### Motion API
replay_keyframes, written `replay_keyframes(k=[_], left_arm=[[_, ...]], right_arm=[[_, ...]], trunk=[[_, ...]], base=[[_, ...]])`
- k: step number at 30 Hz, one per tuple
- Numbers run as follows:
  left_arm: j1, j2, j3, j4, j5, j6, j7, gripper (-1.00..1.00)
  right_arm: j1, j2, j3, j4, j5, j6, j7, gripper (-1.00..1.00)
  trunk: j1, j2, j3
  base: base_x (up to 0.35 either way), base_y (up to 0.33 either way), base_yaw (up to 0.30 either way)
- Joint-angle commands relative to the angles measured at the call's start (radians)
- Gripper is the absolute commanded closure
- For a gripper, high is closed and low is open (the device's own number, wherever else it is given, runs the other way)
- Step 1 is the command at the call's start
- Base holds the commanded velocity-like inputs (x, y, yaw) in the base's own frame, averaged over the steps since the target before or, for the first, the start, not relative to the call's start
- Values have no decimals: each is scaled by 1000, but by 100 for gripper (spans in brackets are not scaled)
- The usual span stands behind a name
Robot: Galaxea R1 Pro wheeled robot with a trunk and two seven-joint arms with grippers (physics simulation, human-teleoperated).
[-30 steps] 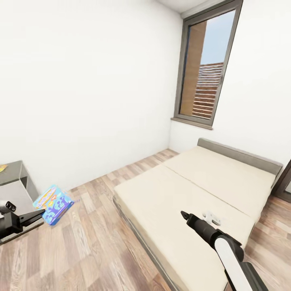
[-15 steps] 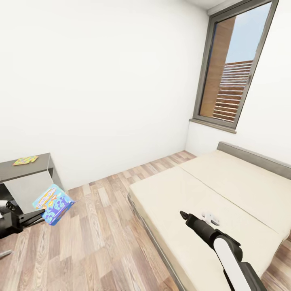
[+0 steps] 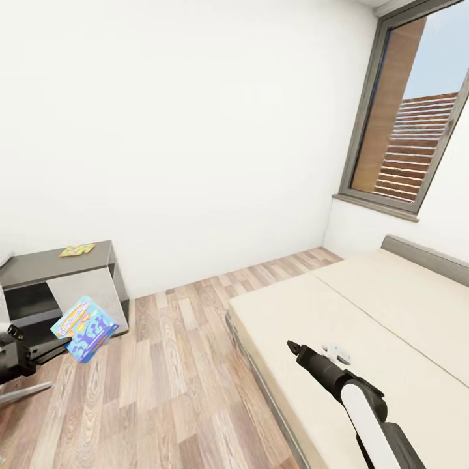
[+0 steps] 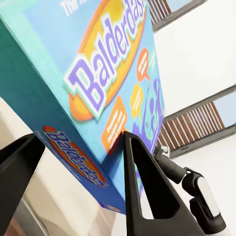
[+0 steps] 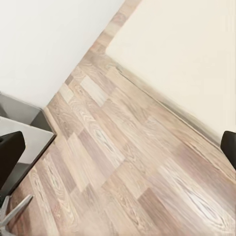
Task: Put all the toys in the child's room - the three board games (two on the bed and one on the table), the two jigsaw puzzles on the table, and the tennis ball on the table - inside the toy box on the table in the child's room.
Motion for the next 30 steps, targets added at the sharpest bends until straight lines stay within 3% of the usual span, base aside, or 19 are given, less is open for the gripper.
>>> replay_keyframes(k=[1, 3, 6, 10, 17, 30], left_arm=[[-1, 0, 0, 0, 1, 10, -5, 100], [-1, 0, 0, 0, 0, 10, -5, 100], [-1, 0, 0, 0, 0, 10, -5, 100], [-1, 0, -3, 0, 0, 10, -5, 100], [-1, 0, -4, 0, -1, 10, -5, 100], [-1, -1, -6, 0, -1, 10, -5, 100]], right_arm=[[-1, -1, 2, -2, -10, -2, -10, -100], [-1, -1, 5, -2, -10, -15, -10, -100], [-1, -2, 55, -1, -7, -35, -10, -100], [-1, -2, 76, 0, -7, -40, -10, -100], [-1, -2, 83, -1, -8, -42, -11, -100], [-1, -2, 84, 0, -8, -42, -12, -100]], trunk=[[1, -2, -2], [1, -2, -2], [1, -2, -2], [1, -2, -2], [1, -2, -2], [1, -2, -2]], base=[[241, 142, 31], [254, 152, 16], [263, 161, 4], [256, 168, 1], [250, 170, 37], [216, 112, 271]])
